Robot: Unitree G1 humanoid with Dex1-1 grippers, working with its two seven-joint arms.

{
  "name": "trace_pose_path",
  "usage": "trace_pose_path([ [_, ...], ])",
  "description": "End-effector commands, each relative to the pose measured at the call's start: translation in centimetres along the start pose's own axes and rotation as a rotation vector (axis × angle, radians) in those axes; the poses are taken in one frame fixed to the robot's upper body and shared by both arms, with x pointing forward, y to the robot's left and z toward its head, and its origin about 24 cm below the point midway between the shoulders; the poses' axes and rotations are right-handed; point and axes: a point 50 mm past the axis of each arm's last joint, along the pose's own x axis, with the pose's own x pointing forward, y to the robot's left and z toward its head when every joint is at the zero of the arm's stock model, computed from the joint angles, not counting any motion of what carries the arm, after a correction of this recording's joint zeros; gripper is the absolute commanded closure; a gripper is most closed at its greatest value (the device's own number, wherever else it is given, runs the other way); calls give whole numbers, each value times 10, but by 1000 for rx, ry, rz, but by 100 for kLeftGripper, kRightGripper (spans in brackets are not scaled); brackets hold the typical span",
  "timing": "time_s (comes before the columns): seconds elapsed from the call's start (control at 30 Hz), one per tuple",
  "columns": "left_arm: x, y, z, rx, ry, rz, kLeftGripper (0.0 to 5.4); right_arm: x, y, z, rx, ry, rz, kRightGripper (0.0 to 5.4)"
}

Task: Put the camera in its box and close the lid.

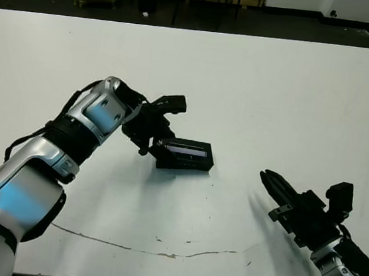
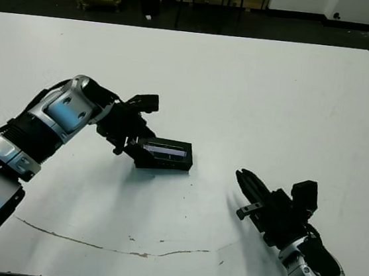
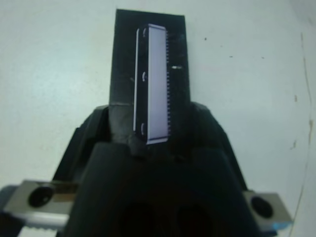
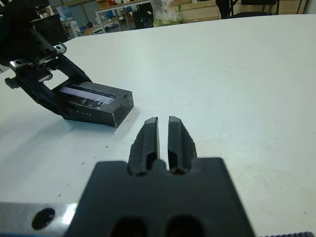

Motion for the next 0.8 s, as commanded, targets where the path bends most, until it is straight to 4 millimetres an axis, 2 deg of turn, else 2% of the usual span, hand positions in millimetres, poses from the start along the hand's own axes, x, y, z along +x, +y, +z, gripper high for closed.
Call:
trace_pose_path([
  [0.03, -2, -3, -35, -91, 70, -1, 294, -3, -3, -4, -1, 31, -9, 540],
  [0.27, 1, -6, -40, -158, 70, -27, 294, -4, 0, -3, 7, 35, -16, 540],
  [0.8, 8, -10, -51, -154, 91, -31, 294, -9, 3, 0, 0, 64, -34, 540],
])
